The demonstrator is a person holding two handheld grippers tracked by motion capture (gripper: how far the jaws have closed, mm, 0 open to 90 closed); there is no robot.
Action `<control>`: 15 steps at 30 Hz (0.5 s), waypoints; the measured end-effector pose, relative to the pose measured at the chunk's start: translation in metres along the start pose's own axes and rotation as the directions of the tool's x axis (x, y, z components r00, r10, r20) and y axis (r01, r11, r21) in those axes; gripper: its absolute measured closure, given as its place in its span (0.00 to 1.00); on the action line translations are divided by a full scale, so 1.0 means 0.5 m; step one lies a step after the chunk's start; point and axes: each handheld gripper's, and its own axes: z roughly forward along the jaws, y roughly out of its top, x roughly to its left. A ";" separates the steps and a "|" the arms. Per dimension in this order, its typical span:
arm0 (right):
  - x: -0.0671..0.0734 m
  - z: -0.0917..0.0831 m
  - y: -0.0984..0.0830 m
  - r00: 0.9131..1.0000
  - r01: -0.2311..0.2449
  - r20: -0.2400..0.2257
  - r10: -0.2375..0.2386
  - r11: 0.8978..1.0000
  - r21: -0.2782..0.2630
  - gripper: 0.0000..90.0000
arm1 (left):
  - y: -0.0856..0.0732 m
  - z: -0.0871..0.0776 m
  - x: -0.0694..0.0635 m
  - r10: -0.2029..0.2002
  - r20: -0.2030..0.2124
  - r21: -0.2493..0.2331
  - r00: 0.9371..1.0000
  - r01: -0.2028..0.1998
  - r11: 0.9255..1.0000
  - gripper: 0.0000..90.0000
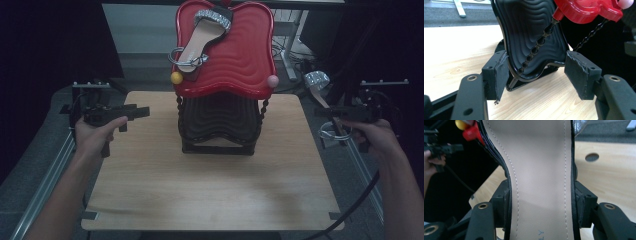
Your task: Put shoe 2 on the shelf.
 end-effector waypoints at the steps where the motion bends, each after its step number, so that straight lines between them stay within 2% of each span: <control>1: 0.004 -0.001 0.010 1.000 0.004 -0.003 -0.004 1.000 -0.004 0.48 | 0.001 0.000 -0.001 0.000 0.000 -0.001 1.000 0.000 1.000 0.40; 15: 0.099 0.025 0.163 0.998 0.063 0.012 -0.063 0.998 -0.017 0.48 | 0.007 -0.007 -0.006 0.008 0.000 -0.002 1.000 -0.008 1.000 0.40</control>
